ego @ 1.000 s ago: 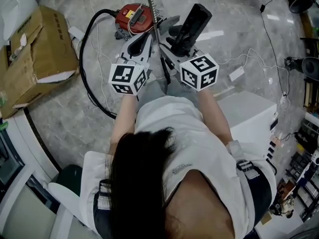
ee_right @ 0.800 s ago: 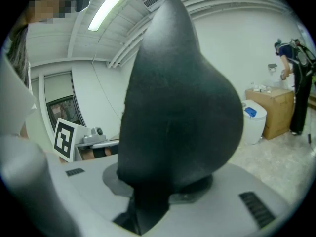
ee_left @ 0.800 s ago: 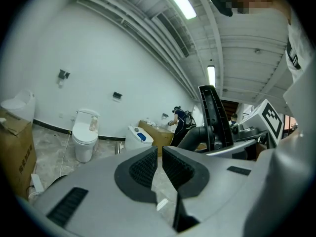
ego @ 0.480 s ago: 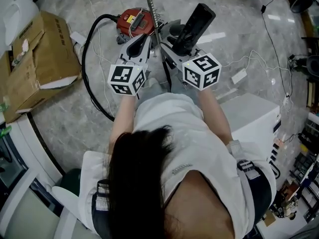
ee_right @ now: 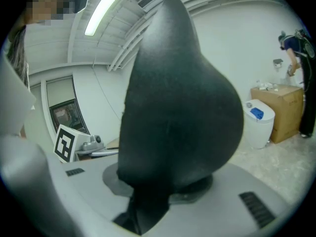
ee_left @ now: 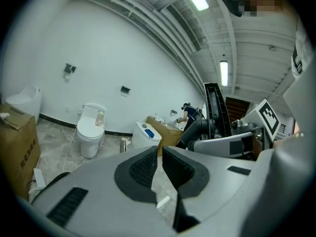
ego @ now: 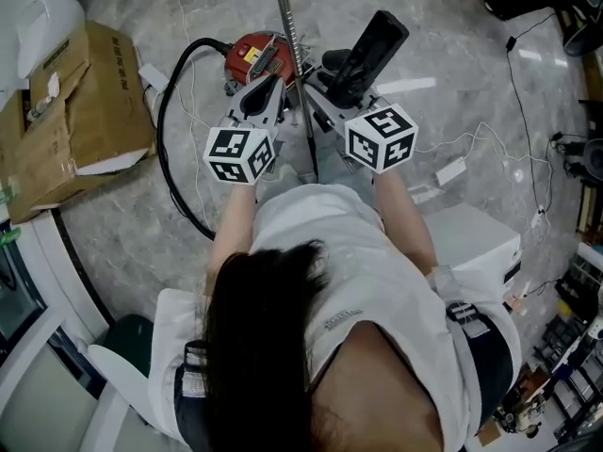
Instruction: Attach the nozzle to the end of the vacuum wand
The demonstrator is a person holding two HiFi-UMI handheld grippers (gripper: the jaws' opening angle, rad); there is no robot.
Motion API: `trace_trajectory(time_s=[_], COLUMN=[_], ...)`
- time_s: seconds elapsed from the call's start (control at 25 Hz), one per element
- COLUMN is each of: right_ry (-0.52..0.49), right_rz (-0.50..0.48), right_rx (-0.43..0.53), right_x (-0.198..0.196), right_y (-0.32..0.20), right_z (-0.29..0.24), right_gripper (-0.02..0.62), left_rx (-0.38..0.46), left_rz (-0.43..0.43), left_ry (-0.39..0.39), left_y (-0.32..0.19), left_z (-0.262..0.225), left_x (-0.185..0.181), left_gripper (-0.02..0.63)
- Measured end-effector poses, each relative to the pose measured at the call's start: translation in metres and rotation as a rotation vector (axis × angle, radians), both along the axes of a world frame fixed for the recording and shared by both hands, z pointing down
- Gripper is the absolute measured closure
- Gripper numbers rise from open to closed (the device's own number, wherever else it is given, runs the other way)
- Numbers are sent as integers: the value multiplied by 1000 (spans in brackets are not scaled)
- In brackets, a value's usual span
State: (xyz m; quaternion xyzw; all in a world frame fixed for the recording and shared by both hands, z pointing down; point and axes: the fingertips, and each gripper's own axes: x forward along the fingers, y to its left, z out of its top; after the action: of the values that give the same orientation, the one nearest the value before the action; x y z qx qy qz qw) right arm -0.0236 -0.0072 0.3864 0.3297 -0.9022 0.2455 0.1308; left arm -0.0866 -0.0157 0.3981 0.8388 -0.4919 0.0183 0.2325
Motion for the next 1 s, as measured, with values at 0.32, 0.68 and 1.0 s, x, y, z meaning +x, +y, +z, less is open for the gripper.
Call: trace_trajectory(time_s=[0.32,0.68,1.0], right_ry=[17,9,-18], right_rz=[-92,-201,-289], right_rx=[-26,-61,-67], right_x=[24,56,78], right_y=[-69,-128,-165], right_z=[1,3,3], right_gripper=[456,456,456], left_rx=[-48,-112,-215], left_rz=[-173,-307,-381], left_ry=[-8,-67,-50], left_y=[-65,-126,-158], left_z=[5,34,75], left_x=[8,35,49], left_gripper=[574,572,460])
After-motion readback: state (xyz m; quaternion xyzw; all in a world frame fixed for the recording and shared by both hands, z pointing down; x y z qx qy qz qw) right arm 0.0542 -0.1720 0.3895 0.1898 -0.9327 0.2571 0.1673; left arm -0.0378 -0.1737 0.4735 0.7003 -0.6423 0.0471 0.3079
